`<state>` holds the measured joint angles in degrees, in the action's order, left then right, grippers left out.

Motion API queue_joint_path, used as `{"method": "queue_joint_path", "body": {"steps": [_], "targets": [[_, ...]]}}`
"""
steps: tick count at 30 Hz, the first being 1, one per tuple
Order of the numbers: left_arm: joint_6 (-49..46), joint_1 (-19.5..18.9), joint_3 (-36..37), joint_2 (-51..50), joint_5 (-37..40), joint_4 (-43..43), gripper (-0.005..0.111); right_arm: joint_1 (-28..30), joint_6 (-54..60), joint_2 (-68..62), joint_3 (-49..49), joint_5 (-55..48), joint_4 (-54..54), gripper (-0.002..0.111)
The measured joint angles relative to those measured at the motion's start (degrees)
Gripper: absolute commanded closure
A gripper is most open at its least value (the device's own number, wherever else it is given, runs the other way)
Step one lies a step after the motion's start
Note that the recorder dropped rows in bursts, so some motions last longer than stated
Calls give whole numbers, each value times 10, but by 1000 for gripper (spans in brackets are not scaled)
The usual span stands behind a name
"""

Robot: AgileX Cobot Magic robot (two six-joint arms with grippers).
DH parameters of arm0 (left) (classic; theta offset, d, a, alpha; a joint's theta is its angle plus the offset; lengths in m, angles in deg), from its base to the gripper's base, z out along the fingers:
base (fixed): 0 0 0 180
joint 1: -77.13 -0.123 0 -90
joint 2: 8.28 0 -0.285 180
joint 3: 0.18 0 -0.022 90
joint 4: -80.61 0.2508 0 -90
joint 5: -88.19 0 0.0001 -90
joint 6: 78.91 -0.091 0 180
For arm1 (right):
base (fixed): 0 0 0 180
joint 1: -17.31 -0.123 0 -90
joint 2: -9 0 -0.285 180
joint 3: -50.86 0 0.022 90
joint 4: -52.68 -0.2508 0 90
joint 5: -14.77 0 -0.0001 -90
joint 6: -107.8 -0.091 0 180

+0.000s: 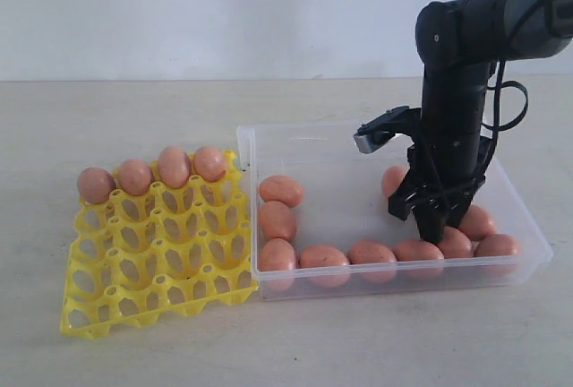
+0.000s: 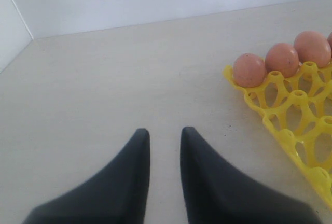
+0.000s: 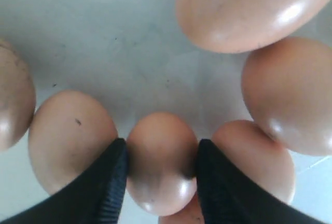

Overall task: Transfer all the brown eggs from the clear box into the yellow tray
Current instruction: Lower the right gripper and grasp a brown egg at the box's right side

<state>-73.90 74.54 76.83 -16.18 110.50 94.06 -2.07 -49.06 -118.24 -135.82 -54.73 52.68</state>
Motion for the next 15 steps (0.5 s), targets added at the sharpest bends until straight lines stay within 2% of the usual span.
{"method": "queue_joint_path", "body": {"steps": [3,9,11,15], "targets": [[0,0,0,0,0,0,85,0,-4,-13,6,4,-5,43],[0,0,0,0,0,0,85,2,-8,-30,11,6,0,49],[0,0,0,0,0,0,85,2,-8,-30,11,6,0,59],[0,0,0,0,0,0,85,4,-9,-32,11,-1,0,103]]}}
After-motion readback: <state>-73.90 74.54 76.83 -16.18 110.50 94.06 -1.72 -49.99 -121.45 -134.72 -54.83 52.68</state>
